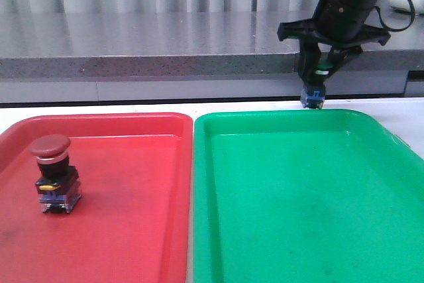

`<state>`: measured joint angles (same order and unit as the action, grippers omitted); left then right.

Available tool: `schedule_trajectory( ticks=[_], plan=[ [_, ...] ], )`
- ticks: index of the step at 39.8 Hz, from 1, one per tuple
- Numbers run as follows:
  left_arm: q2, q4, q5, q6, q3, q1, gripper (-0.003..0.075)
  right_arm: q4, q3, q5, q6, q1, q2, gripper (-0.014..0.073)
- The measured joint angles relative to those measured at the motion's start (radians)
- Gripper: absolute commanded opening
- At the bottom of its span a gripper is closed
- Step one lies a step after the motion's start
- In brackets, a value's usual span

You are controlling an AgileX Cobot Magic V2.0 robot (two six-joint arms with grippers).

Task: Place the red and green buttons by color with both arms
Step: 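Lift the green button with the right gripper and lower it into the green tray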

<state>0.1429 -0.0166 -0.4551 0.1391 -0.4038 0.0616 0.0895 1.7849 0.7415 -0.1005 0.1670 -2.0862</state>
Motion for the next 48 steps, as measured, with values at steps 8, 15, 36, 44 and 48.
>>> schedule_trajectory(
  ticks=[8,15,36,44,48],
  plan=[
    [0.0,0.0,0.0,0.0,0.0,0.0,-0.002,0.0,0.006,0.067,0.0,0.005,0.106,0.0218],
    [0.0,0.0,0.0,0.0,0.0,0.0,-0.002,0.0,-0.104,0.057,0.0,0.037,0.234,0.0218],
    [0.0,0.0,0.0,0.0,0.0,0.0,-0.002,0.075,-0.769,-0.174,0.0,0.209,0.54,0.0218],
    [0.0,0.0,0.0,0.0,0.0,0.0,-0.002,0.089,-0.841,-0.258,-0.002,0.214,0.54,0.0218],
    [0.0,0.0,0.0,0.0,0.0,0.0,-0.002,0.093,-0.857,-0.282,-0.002,0.214,0.54,0.0218]
  ],
)
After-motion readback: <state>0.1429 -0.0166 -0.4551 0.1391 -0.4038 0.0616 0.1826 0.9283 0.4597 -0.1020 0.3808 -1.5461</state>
